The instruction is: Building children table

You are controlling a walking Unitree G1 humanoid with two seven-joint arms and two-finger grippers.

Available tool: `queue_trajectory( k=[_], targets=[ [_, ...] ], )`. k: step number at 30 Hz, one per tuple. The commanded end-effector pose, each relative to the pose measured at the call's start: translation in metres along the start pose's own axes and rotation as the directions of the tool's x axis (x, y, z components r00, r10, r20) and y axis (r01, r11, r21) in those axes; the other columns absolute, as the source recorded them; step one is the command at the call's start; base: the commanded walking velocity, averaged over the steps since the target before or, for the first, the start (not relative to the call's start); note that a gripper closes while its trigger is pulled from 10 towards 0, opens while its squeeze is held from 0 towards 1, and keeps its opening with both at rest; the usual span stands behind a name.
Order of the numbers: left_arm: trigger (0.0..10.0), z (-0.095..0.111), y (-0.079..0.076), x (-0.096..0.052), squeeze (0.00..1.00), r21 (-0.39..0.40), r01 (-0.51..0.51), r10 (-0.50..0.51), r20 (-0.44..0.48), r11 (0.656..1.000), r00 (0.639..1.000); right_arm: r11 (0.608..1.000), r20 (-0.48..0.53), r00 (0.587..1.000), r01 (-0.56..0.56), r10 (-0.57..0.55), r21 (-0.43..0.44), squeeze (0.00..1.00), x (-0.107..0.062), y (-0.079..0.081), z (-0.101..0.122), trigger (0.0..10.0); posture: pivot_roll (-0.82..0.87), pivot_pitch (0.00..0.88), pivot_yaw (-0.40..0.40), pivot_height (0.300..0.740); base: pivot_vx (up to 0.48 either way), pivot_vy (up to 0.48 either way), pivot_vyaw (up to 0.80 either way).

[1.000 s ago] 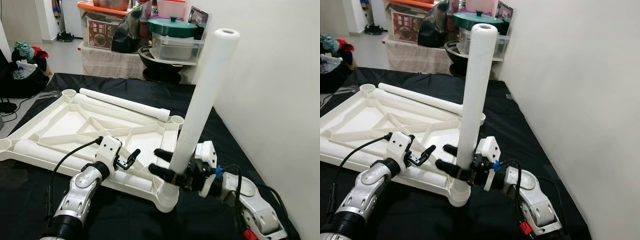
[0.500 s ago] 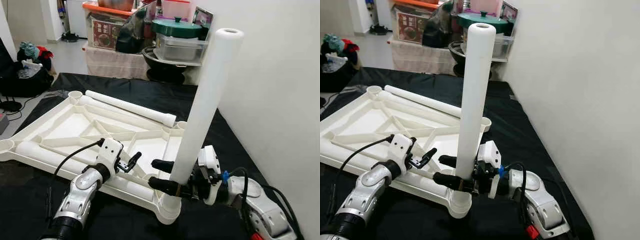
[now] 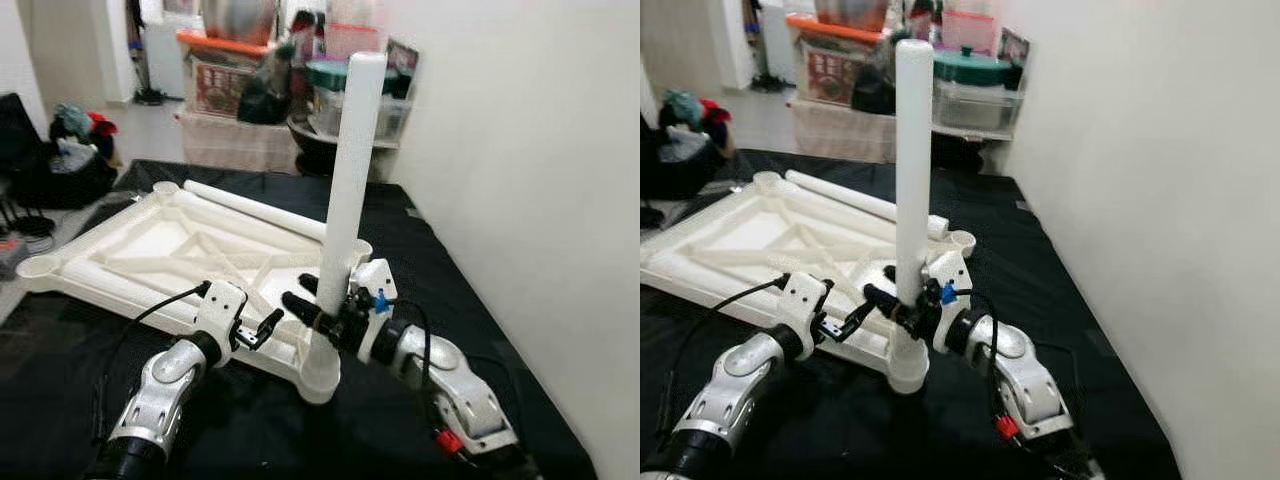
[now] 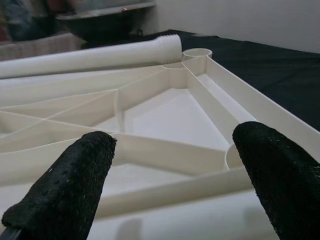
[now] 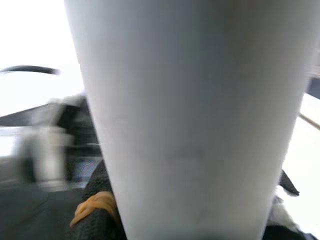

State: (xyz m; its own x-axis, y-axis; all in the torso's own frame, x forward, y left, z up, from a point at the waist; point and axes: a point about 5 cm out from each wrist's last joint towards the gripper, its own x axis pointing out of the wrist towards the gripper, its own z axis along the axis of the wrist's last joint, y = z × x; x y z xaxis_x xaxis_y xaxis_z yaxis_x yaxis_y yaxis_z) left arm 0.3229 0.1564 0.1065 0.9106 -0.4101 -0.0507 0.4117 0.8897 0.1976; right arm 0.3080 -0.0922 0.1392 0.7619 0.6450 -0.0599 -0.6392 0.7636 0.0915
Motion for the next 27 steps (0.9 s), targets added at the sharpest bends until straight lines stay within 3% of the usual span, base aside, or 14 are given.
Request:
queue_trajectory(
  k=[1,2,3,5,10,17,25,27],
  targets=[
    [10.0,-0.004,0.0,0.0,0.0,0.0,0.004,-0.004,-0.018,1.0,1.0,0.928,-0.389,0.87,0.362,-0.303,0.085,0.0,-0.035,-0.034,-0.084,10.0,0.06,0.0,-0.119,0.74,0.0,0.0,0.0],
    [10.0,-0.004,0.0,0.0,0.0,0.0,0.003,-0.003,-0.021,1.0,1.0,0.895,-0.413,0.831,0.439,-0.372,0.077,0.0,-0.039,-0.039,-0.089,10.0,0.06,0.0,-0.117,0.74,0.0,0.0,0.0],
    [10.0,-0.004,0.0,0.0,0.0,0.0,0.003,-0.003,-0.021,1.0,1.0,0.895,-0.413,0.831,0.439,-0.372,0.077,0.0,-0.039,-0.039,-0.089,10.0,0.06,0.0,-0.117,0.74,0.0,0.0,0.0],
    [10.0,-0.006,0.001,0.0,0.0,0.002,0.002,-0.002,-0.028,1.0,1.0,0.847,-0.447,0.78,0.525,-0.439,0.083,0.0,-0.045,-0.041,-0.098,10.0,0.05,0.0,-0.117,0.74,0.0,0.0,0.0],
    [10.0,-0.007,0.001,-0.001,0.0,0.006,0.0,0.0,-0.033,1.0,0.999,0.839,-0.456,0.771,0.537,-0.445,0.089,0.0,-0.046,-0.039,-0.101,10.0,0.05,0.0,-0.117,0.74,0.0,0.0,0.0],
    [10.0,-0.009,0.019,-0.008,0.0,0.035,-0.028,0.03,-0.056,0.999,0.998,0.855,-0.431,0.809,0.499,-0.4,0.142,0.0,-0.034,-0.031,-0.097,10.0,0.06,0.0,-0.122,0.74,0.0,0.0,0.0],
    [10.0,-0.007,0.011,-0.004,0.0,0.015,-0.012,0.013,-0.036,1.0,0.999,0.89,-0.326,0.87,0.432,-0.369,0.147,0.0,-0.026,-0.029,-0.082,10.0,0.05,0.0,-0.12,0.74,0.0,0.0,0.0],
    [10.0,-0.005,0.004,-0.004,0.0,-0.017,0.004,-0.004,-0.014,1.0,1.0,0.91,-0.259,0.9,0.392,-0.35,0.134,0.0,-0.024,-0.028,-0.072,10.0,0.05,0.0,-0.119,0.74,0.0,0.0,0.0]
  ],
)
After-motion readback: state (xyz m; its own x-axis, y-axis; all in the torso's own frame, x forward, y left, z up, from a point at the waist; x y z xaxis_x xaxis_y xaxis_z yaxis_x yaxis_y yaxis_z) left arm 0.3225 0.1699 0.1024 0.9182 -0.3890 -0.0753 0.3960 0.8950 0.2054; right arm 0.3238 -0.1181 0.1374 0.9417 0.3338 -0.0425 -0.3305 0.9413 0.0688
